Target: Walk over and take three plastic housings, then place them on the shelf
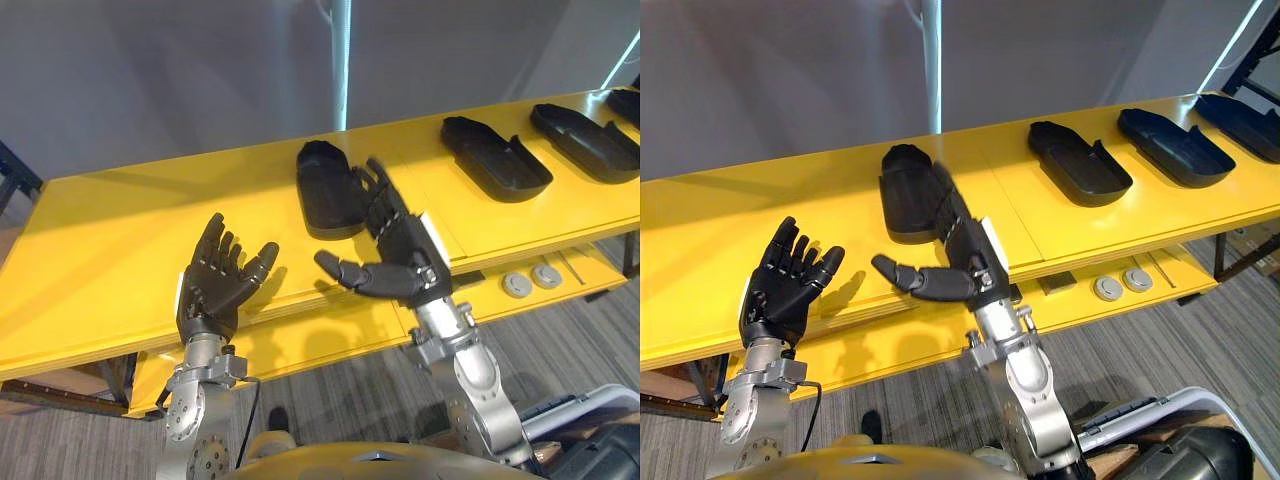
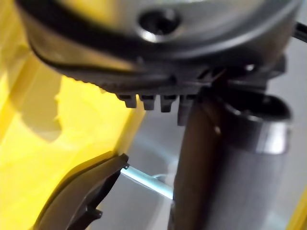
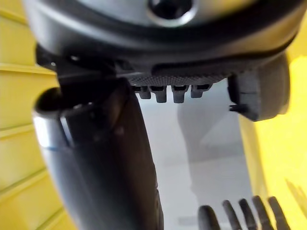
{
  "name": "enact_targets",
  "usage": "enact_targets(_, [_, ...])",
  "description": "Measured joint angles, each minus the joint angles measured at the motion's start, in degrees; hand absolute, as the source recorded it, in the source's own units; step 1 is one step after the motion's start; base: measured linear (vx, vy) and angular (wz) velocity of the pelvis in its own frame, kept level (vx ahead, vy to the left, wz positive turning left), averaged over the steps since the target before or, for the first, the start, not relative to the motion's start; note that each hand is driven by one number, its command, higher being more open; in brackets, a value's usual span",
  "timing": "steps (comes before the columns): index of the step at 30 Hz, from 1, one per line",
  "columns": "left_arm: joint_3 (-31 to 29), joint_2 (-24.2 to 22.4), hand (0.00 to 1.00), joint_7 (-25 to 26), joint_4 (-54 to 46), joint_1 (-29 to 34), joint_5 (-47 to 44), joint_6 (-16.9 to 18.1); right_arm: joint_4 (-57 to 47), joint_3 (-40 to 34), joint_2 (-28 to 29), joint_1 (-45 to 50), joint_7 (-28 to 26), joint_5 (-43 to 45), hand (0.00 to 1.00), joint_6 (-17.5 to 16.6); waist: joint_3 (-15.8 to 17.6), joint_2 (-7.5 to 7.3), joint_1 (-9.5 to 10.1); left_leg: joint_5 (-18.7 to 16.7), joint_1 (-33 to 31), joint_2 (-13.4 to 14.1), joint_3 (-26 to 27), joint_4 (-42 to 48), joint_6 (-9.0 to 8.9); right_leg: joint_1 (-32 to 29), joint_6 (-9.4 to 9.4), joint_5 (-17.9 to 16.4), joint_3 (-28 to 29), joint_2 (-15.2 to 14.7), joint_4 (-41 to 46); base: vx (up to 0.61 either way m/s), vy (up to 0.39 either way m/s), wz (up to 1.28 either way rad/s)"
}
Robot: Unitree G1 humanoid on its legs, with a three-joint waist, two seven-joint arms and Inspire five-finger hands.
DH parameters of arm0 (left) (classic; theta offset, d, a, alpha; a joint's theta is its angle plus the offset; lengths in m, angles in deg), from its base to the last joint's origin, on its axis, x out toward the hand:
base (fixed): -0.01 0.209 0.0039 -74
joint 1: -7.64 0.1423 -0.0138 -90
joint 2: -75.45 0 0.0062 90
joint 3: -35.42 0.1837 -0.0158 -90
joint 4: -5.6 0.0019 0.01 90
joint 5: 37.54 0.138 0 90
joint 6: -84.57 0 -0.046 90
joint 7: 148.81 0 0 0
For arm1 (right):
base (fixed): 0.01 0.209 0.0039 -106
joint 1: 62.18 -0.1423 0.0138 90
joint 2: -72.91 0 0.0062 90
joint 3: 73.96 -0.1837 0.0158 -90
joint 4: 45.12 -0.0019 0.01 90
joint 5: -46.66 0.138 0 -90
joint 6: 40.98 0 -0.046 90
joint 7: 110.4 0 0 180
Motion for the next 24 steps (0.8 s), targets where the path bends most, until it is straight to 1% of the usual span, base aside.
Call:
enact_targets(2, [-0.01,0.01,1.0,0.79,-0.02,-0.01,0.01,0.35,0.01,0.55,-0.1,0.54,-0.33,0.05,1.0,0.12,0.01,-0.01,-0.36,-0.14,0.21,0.0,0.26,0.0,-0.11,0.05,0.0,-0.01,0.34,-0.02,0.0,0.03,-0.015,-0.08])
enact_targets(4, [0.0,0.0,1.0,1.93,-0.12,-0.07,0.01,0.85,0.01,1.35,0.06,0.53,-0.89,2.02,1.0,0.12,0.01,-0.02,-0.43,-0.43,0.69,0.0,0.79,0.0,-0.14,0.2,-0.02,-0.03,0.81,-0.07,-0.02,0.01,-0.006,-0.11])
enact_targets(9, [1.03,0.04,1.0,4.77,-0.48,-0.1,0.89,0.92,0.77,3.5,0.07,-0.12,-0.83,1.01,1.0,-0.02,0.0,-0.02,-0.34,-0.44,0.71,-0.02,0.75,-0.01,-0.11,0.26,-0.04,-0.05,0.74,-0.1,0.0,0.0,0.0,0.0])
enact_targets(12, [1.35,0.05,1.0,6.56,-0.5,-0.56,4.08,0.9,3.41,6.14,-0.02,-2.81,-0.91,1.03,1.0,-0.01,-0.02,-0.02,-0.4,-0.36,0.76,-0.08,0.37,-0.01,-0.04,0.55,-0.04,-0.05,0.4,-0.13,0.02,-0.01,-0.006,0.05])
enact_targets(16, [2.51,0.07,1.0,7.49,-0.62,-0.91,4.91,0.81,7.22,9.42,0.0,-7.69,-0.41,1.04,1.0,0.02,-0.08,0.0,-0.04,-0.2,0.91,-0.32,-1.06,-0.02,0.07,1.42,-0.13,-0.18,-1.1,-0.24,-0.04,-0.03,-0.009,0.19])
enact_targets(19, [2.59,0.07,1.0,7.96,-0.61,-0.9,4.94,0.55,9.27,12.74,0.14,-10.58,1.4,1.03,1.0,0.21,-0.12,0.06,0.56,0.13,0.67,-0.38,-2.41,-0.03,0.07,2.12,-0.22,-0.29,-2.42,-0.16,-0.12,-0.02,-0.016,0.21])
enact_targets(20, [2.72,0.06,1.0,8.11,-0.62,-0.9,4.96,0.55,10.71,14.02,0.38,-11.63,2.76,0.98,1.0,0.69,-0.23,0.12,1.23,0.28,0.65,-0.46,-2.99,-0.03,0.06,2.48,-0.22,-0.37,-3.02,-0.15,-0.11,-0.01,-0.017,0.2])
enact_targets(23, [2.68,0.07,1.0,8.24,-0.62,-0.78,4.97,0.55,14.95,15.12,1.59,-13.84,5.63,0.85,1.0,2.91,-0.4,0.36,1.65,0.57,0.52,-0.64,-4.17,-0.05,0.12,3.17,-0.28,-0.59,-4.24,-0.16,-0.13,-0.02,-0.018,0.23])
enact_targets(24, [2.68,0.06,1.0,8.35,-0.61,-0.68,5.02,0.54,17.48,15.13,2.45,-14.59,7.14,0.83,1.0,3.81,-0.73,0.53,2.05,0.73,0.3,-0.7,-4.65,-0.05,0.15,3.25,-0.58,-0.91,-4.7,-0.16,-0.09,-0.03,-0.016,0.21])
